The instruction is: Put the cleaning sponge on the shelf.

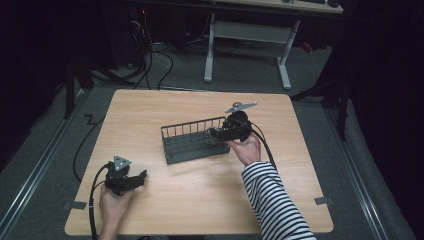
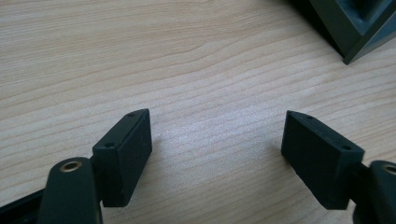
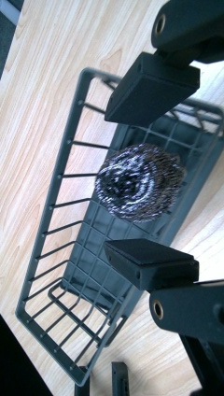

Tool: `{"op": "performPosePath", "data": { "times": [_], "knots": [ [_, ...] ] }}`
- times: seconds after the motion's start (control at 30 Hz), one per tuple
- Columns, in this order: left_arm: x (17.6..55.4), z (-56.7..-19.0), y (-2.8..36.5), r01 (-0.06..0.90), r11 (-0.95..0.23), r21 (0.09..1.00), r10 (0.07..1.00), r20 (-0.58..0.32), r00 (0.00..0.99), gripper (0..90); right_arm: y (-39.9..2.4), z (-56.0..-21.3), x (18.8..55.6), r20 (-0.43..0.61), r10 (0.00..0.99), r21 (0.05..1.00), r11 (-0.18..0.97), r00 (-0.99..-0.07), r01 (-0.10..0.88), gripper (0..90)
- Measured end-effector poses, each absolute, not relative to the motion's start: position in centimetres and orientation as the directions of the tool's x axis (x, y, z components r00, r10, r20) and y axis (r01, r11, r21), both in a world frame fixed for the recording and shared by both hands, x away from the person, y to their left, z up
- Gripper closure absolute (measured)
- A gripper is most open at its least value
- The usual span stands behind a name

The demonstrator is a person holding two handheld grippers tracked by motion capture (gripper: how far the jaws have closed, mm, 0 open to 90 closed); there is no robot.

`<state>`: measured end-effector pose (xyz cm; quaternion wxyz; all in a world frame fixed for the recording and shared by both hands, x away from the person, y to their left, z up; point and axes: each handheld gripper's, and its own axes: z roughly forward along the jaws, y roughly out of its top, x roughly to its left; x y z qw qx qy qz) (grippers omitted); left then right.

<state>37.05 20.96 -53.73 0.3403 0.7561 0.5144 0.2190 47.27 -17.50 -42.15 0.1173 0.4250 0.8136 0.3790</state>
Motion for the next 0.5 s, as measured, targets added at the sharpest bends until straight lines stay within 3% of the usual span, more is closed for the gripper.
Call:
{"op": "performPosePath", "data": {
  "times": [0.5],
  "knots": [
    [37.0, -53.7, 21.0, 0.629, -0.24, 0.74, 0.927, -0.019, 0.375, 25.0, -21.5, -40.7, 44.7, 0.157, 0.797, 0.776, 0.265, -0.583, 0.572, 34.4]
  ]
}}
